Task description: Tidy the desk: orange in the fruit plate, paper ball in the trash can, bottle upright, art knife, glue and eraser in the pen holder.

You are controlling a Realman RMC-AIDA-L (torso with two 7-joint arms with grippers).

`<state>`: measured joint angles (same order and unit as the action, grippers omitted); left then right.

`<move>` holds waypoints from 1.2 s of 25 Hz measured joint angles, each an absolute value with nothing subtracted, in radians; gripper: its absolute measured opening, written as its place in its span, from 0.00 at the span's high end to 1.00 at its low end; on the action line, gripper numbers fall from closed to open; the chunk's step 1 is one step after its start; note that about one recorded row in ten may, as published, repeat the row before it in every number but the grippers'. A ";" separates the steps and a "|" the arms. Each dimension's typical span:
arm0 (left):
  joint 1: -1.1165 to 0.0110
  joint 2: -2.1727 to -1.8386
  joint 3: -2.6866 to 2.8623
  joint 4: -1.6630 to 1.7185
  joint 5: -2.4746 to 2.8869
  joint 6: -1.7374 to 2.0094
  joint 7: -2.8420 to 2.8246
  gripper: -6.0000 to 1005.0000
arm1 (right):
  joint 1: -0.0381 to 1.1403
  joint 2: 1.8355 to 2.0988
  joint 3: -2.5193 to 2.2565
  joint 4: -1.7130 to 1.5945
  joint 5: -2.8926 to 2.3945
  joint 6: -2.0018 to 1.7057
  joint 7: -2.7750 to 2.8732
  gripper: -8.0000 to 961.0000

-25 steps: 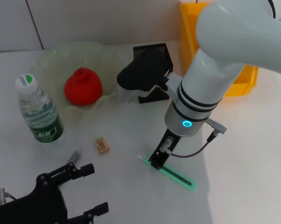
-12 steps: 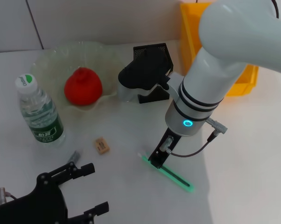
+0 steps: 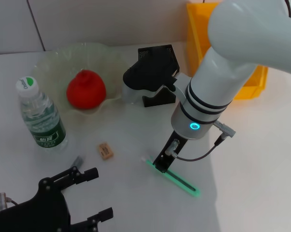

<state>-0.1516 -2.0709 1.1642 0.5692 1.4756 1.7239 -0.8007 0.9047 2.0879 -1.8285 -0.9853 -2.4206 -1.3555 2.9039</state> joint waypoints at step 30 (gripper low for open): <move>-0.187 -2.069 1.163 0.557 1.476 1.715 -0.802 0.23 | 0.826 2.082 -1.641 -1.128 -2.451 -1.409 2.858 0.91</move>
